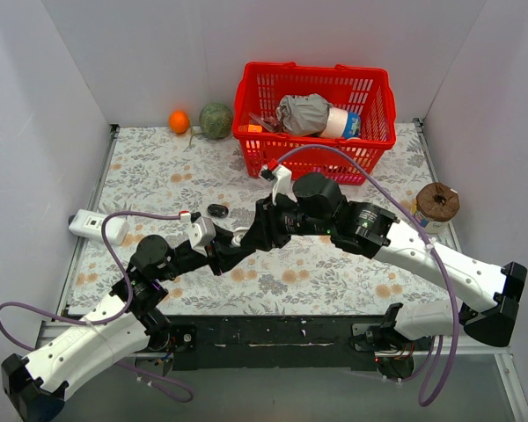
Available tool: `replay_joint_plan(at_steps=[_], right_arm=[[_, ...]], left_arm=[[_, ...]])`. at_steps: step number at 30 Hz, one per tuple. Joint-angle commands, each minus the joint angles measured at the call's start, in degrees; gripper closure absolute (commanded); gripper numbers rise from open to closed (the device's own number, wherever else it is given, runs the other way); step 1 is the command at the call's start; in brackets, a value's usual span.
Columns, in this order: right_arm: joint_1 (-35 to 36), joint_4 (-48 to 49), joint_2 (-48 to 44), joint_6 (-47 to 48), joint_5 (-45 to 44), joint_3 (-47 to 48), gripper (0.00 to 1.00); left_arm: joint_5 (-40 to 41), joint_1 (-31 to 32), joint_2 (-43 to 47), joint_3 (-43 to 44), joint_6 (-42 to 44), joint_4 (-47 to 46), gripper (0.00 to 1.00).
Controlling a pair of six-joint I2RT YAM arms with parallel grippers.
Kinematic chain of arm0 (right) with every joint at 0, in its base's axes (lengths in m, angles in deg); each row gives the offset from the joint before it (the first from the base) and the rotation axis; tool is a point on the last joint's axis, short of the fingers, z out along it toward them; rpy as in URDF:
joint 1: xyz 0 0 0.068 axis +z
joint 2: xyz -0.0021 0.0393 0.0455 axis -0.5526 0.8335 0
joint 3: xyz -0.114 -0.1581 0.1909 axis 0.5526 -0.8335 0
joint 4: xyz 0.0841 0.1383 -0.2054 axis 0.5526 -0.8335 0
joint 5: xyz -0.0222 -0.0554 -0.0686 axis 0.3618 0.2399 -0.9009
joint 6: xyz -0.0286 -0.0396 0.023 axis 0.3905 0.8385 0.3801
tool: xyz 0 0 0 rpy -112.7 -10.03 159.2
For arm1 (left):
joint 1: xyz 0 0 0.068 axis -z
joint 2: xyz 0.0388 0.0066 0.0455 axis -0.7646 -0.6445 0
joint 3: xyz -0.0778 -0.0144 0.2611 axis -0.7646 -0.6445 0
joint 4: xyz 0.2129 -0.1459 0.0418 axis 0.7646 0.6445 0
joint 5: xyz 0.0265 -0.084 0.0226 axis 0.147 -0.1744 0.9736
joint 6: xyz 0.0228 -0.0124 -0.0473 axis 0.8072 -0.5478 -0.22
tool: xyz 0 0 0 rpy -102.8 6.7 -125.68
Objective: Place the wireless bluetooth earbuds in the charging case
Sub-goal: Place the earbud in the charging case.
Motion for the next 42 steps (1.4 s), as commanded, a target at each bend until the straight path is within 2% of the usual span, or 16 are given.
replay_joint_plan(at_steps=[1,13,22,23,28,42], right_arm=[[-0.8,2.4,1.1,-1.1,-1.6,0.3,0.58],[-1.8,5.6,1.2,-4.4,-2.4,-1.3,0.61],[-2.0,6.3,1.7,-4.2,-2.3,-1.6,0.84],[-2.0,6.5,1.4,-4.0,-2.6,-2.0,0.88],[-1.9,7.0,0.4,-3.6,-3.9,-2.9,0.98],[-0.8,14.0,-5.4,-2.0,-9.0,-8.5,0.99]], left_arm=[[-2.0,0.2,0.5,-0.2,0.9,-1.9,1.0],[-2.3,0.2,0.8,-0.9,1.4,-2.2,1.0],[-2.7,0.2,0.8,-1.3,0.5,-3.1,1.0],[-2.6,0.2,0.8,-1.4,0.2,-3.4,1.0],[-2.1,0.2,0.2,-1.3,-0.8,-4.5,1.0],[0.7,0.2,-2.6,-0.8,-3.2,-7.9,1.0]])
